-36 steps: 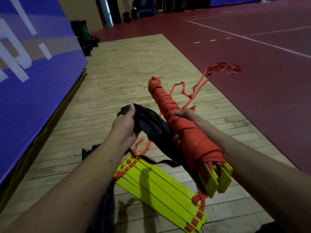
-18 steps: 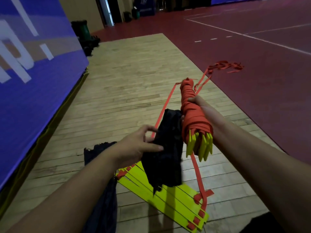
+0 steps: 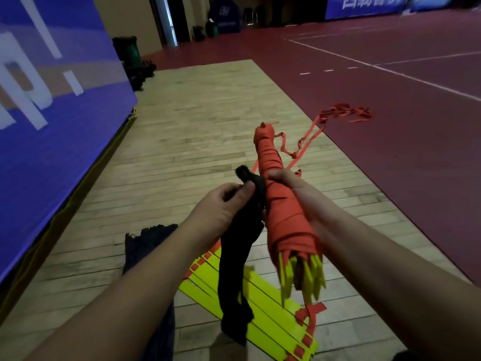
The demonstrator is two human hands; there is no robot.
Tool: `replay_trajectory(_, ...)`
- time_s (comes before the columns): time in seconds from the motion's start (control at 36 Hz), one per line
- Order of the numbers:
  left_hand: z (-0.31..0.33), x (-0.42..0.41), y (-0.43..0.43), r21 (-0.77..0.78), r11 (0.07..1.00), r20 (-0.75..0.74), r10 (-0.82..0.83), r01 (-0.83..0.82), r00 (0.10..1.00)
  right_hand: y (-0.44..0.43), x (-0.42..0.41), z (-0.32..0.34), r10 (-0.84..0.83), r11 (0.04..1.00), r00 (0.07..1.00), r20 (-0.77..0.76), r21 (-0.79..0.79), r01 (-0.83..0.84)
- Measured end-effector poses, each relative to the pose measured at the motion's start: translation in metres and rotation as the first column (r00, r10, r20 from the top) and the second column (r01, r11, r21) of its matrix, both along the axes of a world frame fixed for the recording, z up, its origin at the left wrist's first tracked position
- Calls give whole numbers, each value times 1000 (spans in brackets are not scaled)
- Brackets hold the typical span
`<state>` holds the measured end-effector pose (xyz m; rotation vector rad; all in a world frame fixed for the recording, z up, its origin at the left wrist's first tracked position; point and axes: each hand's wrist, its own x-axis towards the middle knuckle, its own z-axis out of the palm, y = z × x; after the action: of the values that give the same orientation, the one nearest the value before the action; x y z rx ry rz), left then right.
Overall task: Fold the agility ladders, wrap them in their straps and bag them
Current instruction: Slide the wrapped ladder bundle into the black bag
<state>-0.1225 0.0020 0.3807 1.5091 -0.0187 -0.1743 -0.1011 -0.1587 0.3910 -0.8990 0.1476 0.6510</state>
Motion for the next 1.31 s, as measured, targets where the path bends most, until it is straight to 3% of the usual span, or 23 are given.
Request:
replay_trajectory(0.08,-7,2,4,276,961,87,-7,-17,996,2,-6,0,-57,994,997,46,-94,61)
replay_trajectory(0.28,-10,2,17,393,919,62,-69,40,996,1,-7,4,-75,994,997,8,-81,75)
replay_trajectory(0.39,-10,4,24,663,747,-11,-62,53,998,6,-9,1,-54,996,997,-52,-80,50)
replay_trajectory(0.56,8,7,43,665,746,53,-73,19,996,6,-7,2,-43,999,992,-122,-27,39)
replay_trajectory(0.64,9,5,59,548,835,48,-83,43,995,0,-6,5,-64,997,991,-119,-37,60)
replay_trajectory(0.75,10,4,64,138,989,-120,73,-56,990,-7,1,7,-119,990,990,-75,-92,112)
replay_trajectory(0.86,15,6,68,-165,965,-324,143,-205,935,-16,7,6,-147,984,987,-63,-115,139)
replay_trajectory(1.03,10,3,49,-249,915,-404,200,-317,893,-17,10,-1,-188,974,981,-44,-136,181)
replay_trajectory(1.08,11,2,42,-307,911,-386,145,-275,911,-18,13,-2,-183,978,981,-64,-117,174)
replay_trajectory(1.11,10,1,40,-265,946,-338,93,-189,937,-19,15,-4,-174,981,981,-80,-103,166)
replay_trajectory(1.14,6,3,41,-95,993,-253,49,-75,966,-21,17,-5,-163,984,982,-98,-88,154)
replay_trajectory(1.17,3,4,43,192,981,-145,-1,29,989,-22,19,-7,-142,988,983,-112,-74,134)
replay_trajectory(1.19,0,5,45,478,876,-44,-54,68,998,-23,21,-9,-123,991,985,-118,-71,115)
replay_trajectory(1.22,-5,7,47,661,748,34,-112,62,993,-24,23,-11,-105,993,988,-115,-73,97)
replay_trajectory(1.25,-6,8,47,732,679,80,-153,47,985,-24,25,-13,-97,993,989,-110,-82,88)
replay_trajectory(1.31,-1,7,47,712,702,180,-170,-9,969,-23,26,-15,-85,990,991,-102,-118,72)
